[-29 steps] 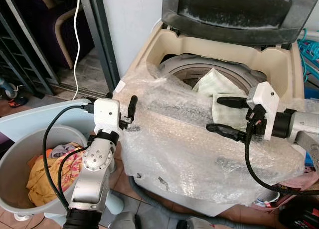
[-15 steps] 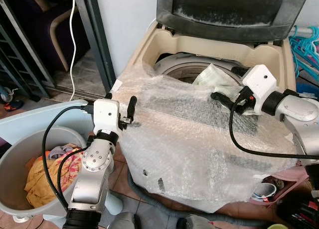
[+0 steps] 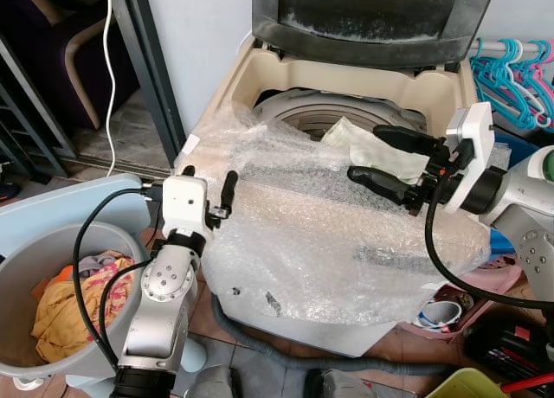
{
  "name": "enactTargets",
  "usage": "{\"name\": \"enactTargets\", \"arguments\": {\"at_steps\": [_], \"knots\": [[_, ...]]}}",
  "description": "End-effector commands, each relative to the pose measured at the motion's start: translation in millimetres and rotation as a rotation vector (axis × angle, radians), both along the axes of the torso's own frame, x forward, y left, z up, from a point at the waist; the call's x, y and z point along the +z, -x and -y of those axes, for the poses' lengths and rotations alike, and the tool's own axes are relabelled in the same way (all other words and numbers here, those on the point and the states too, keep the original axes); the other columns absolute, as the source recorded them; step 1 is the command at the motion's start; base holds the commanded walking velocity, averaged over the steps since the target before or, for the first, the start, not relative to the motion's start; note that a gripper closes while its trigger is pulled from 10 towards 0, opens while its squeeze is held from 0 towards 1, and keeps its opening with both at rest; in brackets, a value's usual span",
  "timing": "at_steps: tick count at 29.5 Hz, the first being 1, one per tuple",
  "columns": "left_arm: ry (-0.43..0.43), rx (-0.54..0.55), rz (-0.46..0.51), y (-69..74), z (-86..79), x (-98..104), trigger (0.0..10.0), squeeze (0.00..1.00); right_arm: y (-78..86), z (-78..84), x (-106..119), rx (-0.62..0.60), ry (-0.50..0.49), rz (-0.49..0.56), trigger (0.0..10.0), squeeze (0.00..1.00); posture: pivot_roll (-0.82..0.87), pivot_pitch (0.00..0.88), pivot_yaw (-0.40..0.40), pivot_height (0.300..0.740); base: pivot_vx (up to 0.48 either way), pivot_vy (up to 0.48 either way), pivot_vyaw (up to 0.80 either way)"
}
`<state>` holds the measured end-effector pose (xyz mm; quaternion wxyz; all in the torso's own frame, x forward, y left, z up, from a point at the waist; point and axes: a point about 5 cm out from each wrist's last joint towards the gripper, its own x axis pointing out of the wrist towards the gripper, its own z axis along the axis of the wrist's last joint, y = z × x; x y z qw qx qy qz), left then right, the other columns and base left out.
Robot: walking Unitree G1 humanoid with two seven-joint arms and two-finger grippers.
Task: Clothes washing
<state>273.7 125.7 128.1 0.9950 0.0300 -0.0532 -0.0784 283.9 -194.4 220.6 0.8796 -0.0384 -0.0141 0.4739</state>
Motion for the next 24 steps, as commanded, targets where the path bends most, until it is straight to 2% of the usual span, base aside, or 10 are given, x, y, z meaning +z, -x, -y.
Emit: {"name": "enactTargets", "arguments": {"at_steps": [1, 3, 7, 9, 11, 17, 19, 21, 23, 24], "knots": [[0.000, -0.008, 0.006, 1.0, 0.9, 2, 10.0, 0.00, 0.5, 1.8, 3, -0.040, 0.017, 0.040, 10.0, 1.00, -0.07, 0.073, 0.036, 0.740, 0.000, 0.000, 0.00], [0.000, -0.010, 0.008, -0.4, 1.5, 3, 10.0, 0.00, -2.0, 1.8, 3, -0.083, 0.048, 0.076, 10.0, 1.00, -0.07, 0.075, 0.038, 0.740, 0.000, 0.000, 0.00], [-0.004, -0.011, 0.017, -3.2, 0.9, 6, 10.0, 0.00, 3.3, -1.3, 9, -0.040, 0.047, 0.069, 10.0, 1.00, -0.07, 0.083, 0.040, 0.740, 0.000, 0.000, 0.00], [-0.011, 0.000, 0.026, -4.0, -2.7, 8, 10.0, 0.00, 6.1, 0.7, 10, -0.016, 0.137, 0.076, 10.0, 1.00, -0.07, 0.101, 0.040, 0.740, 0.000, 0.000, 0.00], [-0.013, 0.005, 0.029, -3.9, -4.4, 10, 10.0, 0.00, 7.6, 4.4, 9, -0.002, 0.178, 0.064, 10.0, 1.00, -0.07, 0.105, 0.038, 0.740, 0.000, 0.000, 0.00], [-0.013, 0.016, 0.036, -2.8, -5.7, 11, 10.0, 0.00, 8.4, 14.2, 9, -0.001, 0.194, 0.035, 10.0, 1.00, -0.07, 0.115, 0.029, 0.740, 0.000, 0.000, 0.00], [-0.011, 0.021, 0.034, -2.5, -6.1, 11, 10.0, 0.00, 10.0, 12.2, 11, 0.024, 0.163, 0.012, 10.0, 1.00, -0.07, 0.115, 0.028, 0.740, 0.000, 0.000, 0.00], [-0.009, 0.016, 0.028, -1.2, -4.5, 9, 10.0, 0.00, 12.2, 8.2, 6, 0.048, 0.177, -0.005, 10.0, 1.00, -0.07, 0.115, 0.028, 0.740, 0.000, 0.000, 0.00], [-0.013, 0.018, 0.020, 0.1, -2.9, 8, 10.0, 0.00, 8.8, 3.9, 2, 0.012, 0.176, 0.012, 10.0, 1.00, -0.07, 0.117, 0.027, 0.740, 0.000, 0.000, 0.00], [-0.011, 0.023, 0.011, 0.7, -2.4, 6, 10.0, 0.00, 4.3, -0.3, -1, -0.040, 0.179, 0.056, 10.0, 1.00, -0.07, 0.118, 0.026, 0.740, 0.000, 0.000, 0.00]]}}
